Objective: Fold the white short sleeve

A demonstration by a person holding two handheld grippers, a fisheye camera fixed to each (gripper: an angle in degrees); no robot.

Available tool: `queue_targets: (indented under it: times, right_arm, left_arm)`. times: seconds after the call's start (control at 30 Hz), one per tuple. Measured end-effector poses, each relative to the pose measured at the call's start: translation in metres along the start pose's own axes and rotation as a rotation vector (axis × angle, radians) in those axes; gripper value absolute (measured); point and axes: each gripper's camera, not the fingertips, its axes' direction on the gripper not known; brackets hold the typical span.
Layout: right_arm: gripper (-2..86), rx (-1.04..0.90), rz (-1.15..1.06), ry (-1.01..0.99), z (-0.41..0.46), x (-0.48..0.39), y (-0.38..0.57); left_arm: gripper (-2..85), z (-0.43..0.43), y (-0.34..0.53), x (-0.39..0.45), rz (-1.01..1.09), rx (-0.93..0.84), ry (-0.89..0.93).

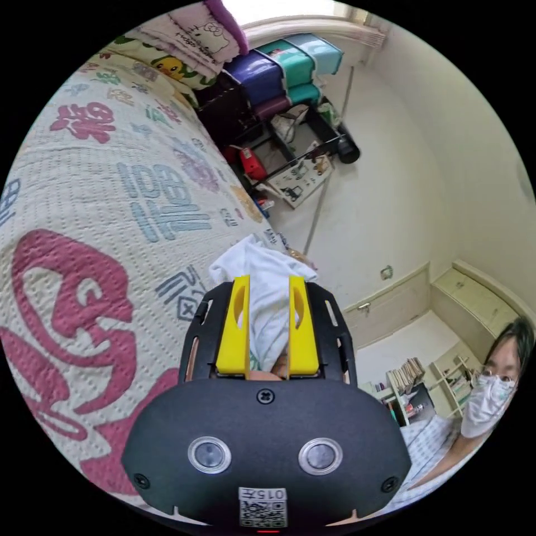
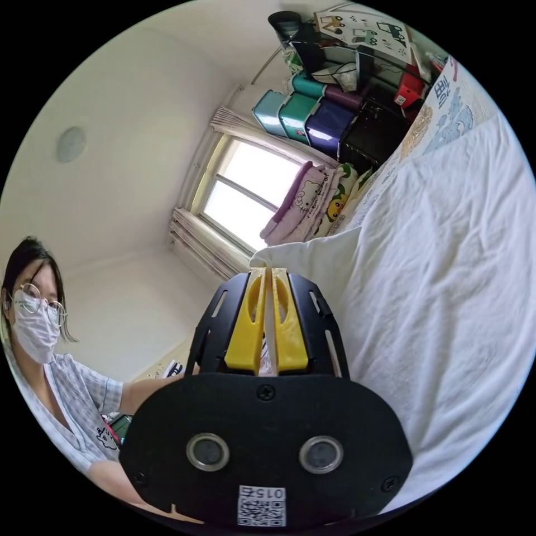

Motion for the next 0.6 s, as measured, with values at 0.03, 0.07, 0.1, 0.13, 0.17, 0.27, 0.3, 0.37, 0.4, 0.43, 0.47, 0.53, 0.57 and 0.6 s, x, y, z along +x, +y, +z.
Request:
queue_targets:
  times: [0.03,0.07,0.1,0.13,0.17,0.27,0.3,0.37,0.4,0.43,0.47,0.53,0.57,0.6]
  right_arm:
    - [-0.1,0.001,-0.007,-0.005,-0.002,-0.006,-0.004]
    - [-0.3,0.006,-0.019,-0.022,-0.006,-0.018,-0.013]
    - [-0.4,0.018,-0.025,-0.031,-0.010,-0.030,-0.020]
    - [-0.5,0.020,-0.026,-0.032,-0.011,-0.035,-0.024]
    - [-0.6,0.025,-0.027,-0.032,-0.013,-0.047,-0.031]
    - [-0.7,0.028,-0.021,-0.033,-0.015,-0.073,-0.045]
    - [-0.7,0.033,-0.018,-0.040,-0.016,-0.083,-0.050]
    - [-0.7,0.039,-0.017,-0.051,-0.016,-0.097,-0.055]
    - [-0.8,0.041,-0.019,-0.059,-0.016,-0.108,-0.058]
    - [-0.8,0.042,-0.020,-0.062,-0.016,-0.112,-0.059]
    - [-0.8,0.045,-0.023,-0.068,-0.015,-0.122,-0.061]
    - [-0.8,0.048,-0.027,-0.074,-0.013,-0.136,-0.062]
    - [-0.8,0.051,-0.029,-0.076,-0.012,-0.145,-0.062]
    - [-0.8,0.051,-0.028,-0.074,-0.009,-0.154,-0.062]
  left_arm:
    - [11.4,0.004,-0.002,-0.001,0.004,-0.008,0.003]
    - [12.3,0.010,-0.005,-0.003,0.002,-0.015,0.026]
    - [12.2,0.014,-0.007,-0.007,-0.011,-0.017,0.060]
    - [12.1,0.016,-0.008,-0.008,-0.014,-0.017,0.078]
    - [11.7,0.018,-0.008,-0.012,-0.024,-0.011,0.110]
    - [11.0,0.017,-0.002,-0.019,-0.058,0.026,0.141]
    - [11.3,0.013,0.001,-0.019,-0.055,0.051,0.175]
    - [13.6,0.006,0.007,-0.020,-0.059,0.081,0.185]
    - [14.2,0.004,0.010,-0.023,-0.065,0.076,0.163]
    - [14.4,0.003,0.012,-0.025,-0.073,0.070,0.155]
    - [14.1,0.002,0.015,-0.029,-0.089,0.065,0.158]
    - [12.1,0.001,0.020,-0.035,-0.110,0.058,0.145]
    - [9.9,-0.001,0.023,-0.038,-0.119,0.056,0.126]
    - [7.5,-0.003,0.028,-0.041,-0.131,0.052,0.095]
